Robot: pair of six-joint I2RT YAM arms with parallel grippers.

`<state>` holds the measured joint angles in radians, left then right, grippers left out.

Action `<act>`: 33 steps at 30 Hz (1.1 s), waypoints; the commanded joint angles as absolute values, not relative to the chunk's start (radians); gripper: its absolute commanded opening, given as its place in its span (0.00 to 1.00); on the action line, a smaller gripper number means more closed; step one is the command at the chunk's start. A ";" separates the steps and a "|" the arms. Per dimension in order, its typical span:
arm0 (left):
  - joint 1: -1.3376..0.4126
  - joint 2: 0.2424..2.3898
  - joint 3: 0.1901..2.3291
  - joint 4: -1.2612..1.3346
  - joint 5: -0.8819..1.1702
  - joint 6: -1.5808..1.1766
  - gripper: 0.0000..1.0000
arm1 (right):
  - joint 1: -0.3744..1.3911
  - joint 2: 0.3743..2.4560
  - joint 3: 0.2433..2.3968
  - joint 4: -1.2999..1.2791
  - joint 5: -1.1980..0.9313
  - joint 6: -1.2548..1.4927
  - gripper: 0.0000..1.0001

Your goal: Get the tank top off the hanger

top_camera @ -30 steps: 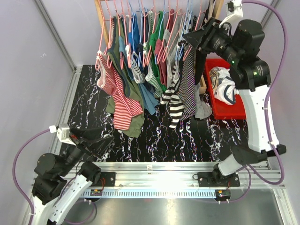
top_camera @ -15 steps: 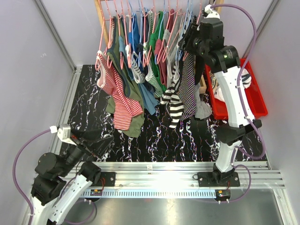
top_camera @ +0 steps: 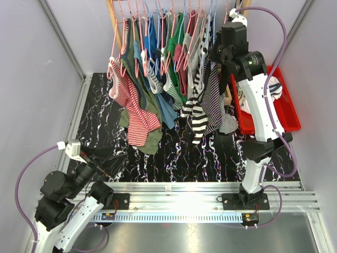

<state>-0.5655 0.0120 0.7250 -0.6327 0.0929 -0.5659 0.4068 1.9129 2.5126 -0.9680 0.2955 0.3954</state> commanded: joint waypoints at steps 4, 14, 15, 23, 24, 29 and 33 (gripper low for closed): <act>-0.571 -0.126 0.736 -0.618 0.066 -0.558 0.99 | 0.416 1.928 2.583 -1.011 0.311 0.345 0.01; -0.572 -0.137 0.742 -0.629 0.054 -0.561 0.99 | 0.416 1.801 2.478 -0.792 0.236 0.222 0.00; -0.575 -0.138 0.739 -0.627 0.054 -0.561 0.99 | 0.414 1.761 2.450 -0.722 0.227 0.215 0.00; -0.577 -0.146 0.735 -0.629 0.043 -0.572 0.99 | 0.384 1.647 2.230 -0.485 0.193 0.173 0.00; -0.577 -0.146 0.735 -0.629 0.041 -0.574 0.99 | 0.380 1.641 2.226 -0.482 0.199 0.175 0.00; -0.580 -0.141 0.733 -0.627 0.038 -0.577 0.99 | 0.373 1.566 2.094 -0.364 0.284 0.166 0.00; -0.584 -0.132 0.733 -0.623 0.040 -0.575 0.99 | 0.368 1.493 2.005 -0.333 0.287 0.156 0.00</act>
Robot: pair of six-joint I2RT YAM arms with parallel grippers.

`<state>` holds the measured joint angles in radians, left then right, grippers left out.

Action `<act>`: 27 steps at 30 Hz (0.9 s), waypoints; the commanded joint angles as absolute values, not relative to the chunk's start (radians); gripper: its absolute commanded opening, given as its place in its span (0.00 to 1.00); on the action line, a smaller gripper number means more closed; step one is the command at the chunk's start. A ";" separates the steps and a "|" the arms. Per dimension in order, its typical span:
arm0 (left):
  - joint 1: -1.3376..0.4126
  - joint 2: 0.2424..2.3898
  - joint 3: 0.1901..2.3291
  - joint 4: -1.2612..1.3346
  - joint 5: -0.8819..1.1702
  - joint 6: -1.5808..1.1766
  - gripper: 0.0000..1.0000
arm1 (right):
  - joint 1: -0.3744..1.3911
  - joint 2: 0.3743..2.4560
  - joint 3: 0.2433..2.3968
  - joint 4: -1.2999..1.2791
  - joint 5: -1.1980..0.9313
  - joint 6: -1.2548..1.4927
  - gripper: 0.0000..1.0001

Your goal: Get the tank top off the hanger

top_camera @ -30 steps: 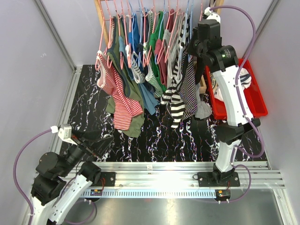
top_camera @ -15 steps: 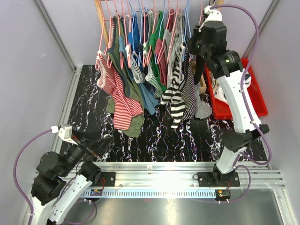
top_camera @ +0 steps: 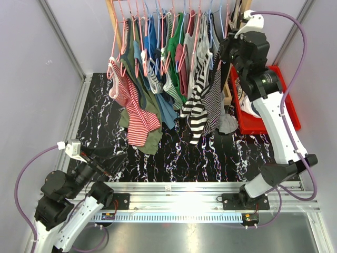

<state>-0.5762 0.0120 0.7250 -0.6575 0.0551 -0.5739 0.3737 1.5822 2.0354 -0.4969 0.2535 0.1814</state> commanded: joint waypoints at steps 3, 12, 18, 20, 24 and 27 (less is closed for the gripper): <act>-0.584 -0.126 0.729 -0.615 0.043 -0.577 0.99 | 0.364 1.398 1.875 -0.279 0.235 0.164 0.00; -0.584 -0.107 0.718 -0.594 0.055 -0.574 0.99 | 0.362 1.063 1.547 -0.158 0.135 0.204 0.00; -0.586 -0.097 0.710 -0.574 0.061 -0.575 0.99 | 0.364 0.922 1.433 -0.144 0.092 0.204 0.00; -0.586 -0.095 0.716 -0.575 0.060 -0.574 0.99 | 0.364 0.869 1.416 -0.167 0.086 0.210 0.00; -0.586 -0.081 0.738 -0.587 0.060 -0.563 0.99 | 0.362 0.729 1.353 -0.184 0.002 0.247 0.00; -0.587 -0.068 0.759 -0.588 0.066 -0.557 0.99 | 0.364 0.583 1.330 -0.189 -0.030 0.267 0.00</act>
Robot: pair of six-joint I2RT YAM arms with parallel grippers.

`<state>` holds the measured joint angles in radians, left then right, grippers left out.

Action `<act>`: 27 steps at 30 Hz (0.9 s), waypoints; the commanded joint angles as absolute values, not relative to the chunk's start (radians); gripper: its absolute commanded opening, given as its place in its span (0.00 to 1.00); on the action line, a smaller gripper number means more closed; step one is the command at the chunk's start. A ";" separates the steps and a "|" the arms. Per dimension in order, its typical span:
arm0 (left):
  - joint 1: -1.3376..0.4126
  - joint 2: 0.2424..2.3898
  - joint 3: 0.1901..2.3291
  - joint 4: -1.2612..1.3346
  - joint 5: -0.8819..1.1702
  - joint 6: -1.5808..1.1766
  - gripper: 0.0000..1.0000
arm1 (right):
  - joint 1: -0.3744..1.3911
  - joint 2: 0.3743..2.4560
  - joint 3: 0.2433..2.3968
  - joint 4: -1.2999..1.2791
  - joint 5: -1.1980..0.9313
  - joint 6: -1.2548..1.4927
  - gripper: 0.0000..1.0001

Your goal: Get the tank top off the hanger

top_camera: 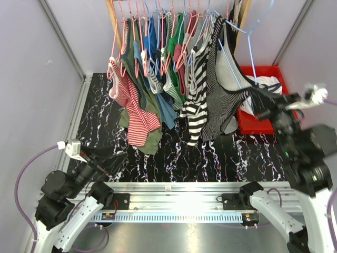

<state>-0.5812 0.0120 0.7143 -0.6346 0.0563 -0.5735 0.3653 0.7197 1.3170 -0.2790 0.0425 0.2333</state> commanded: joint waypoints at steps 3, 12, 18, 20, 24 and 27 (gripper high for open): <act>-0.586 -0.040 0.781 -0.583 0.080 -0.551 0.99 | 0.364 0.476 1.383 -0.242 -0.064 0.285 0.00; -0.586 0.034 0.822 -0.542 0.136 -0.543 0.99 | 0.364 0.485 1.691 -0.506 -0.250 0.334 0.00; -0.586 0.077 0.844 -0.526 0.196 -0.528 0.99 | 0.364 0.666 1.695 -0.647 -0.569 0.396 0.00; -0.586 0.095 0.854 -0.520 0.251 -0.520 0.99 | 0.364 0.718 1.609 -0.614 -0.723 0.431 0.00; -0.584 0.161 0.861 -0.525 0.395 -0.491 0.99 | 0.362 0.752 1.410 -0.505 -0.868 0.476 0.00; -0.584 0.221 0.835 -0.522 0.515 -0.471 0.99 | 0.364 0.744 1.335 -0.479 -0.958 0.488 0.00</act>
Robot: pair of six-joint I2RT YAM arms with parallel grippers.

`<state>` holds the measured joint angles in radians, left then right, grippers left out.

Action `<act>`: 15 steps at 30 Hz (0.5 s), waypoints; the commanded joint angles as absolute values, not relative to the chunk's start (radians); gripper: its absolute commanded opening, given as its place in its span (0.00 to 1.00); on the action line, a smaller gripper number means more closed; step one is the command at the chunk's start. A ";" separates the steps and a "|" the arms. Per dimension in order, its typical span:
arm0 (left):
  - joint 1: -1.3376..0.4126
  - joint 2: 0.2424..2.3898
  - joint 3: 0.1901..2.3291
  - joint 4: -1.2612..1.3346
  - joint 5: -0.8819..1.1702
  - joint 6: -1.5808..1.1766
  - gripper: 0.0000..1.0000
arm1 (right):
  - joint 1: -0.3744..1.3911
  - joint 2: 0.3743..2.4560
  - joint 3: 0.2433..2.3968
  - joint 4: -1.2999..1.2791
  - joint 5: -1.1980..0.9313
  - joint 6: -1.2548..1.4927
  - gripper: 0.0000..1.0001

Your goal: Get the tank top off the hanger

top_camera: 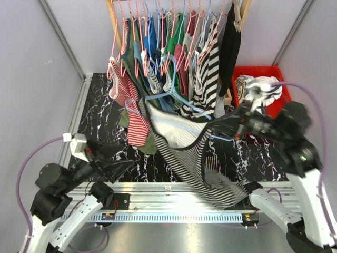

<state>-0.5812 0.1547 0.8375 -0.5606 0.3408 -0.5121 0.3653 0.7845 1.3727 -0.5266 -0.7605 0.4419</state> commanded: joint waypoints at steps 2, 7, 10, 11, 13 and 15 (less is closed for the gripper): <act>-0.586 0.247 0.815 -0.506 0.566 -0.459 0.99 | 0.365 0.723 1.278 -0.474 -0.973 0.497 0.00; -0.584 0.310 0.732 -0.397 0.706 -0.457 0.99 | 0.364 0.703 1.171 -0.410 -1.009 0.546 0.00; -0.584 0.341 0.736 -0.414 0.645 -0.419 0.99 | 0.365 0.696 1.170 -0.400 -1.014 0.545 0.00; -0.584 0.344 0.741 -0.431 0.571 -0.410 0.99 | 0.365 0.696 1.175 -0.399 -1.019 0.546 0.00; -0.584 0.348 0.759 -0.454 0.490 -0.385 0.99 | 0.364 0.703 1.189 -0.408 -1.023 0.543 0.00; -0.584 0.362 0.768 -0.472 0.396 -0.385 0.99 | 0.364 0.704 1.187 -0.394 -1.032 0.548 0.00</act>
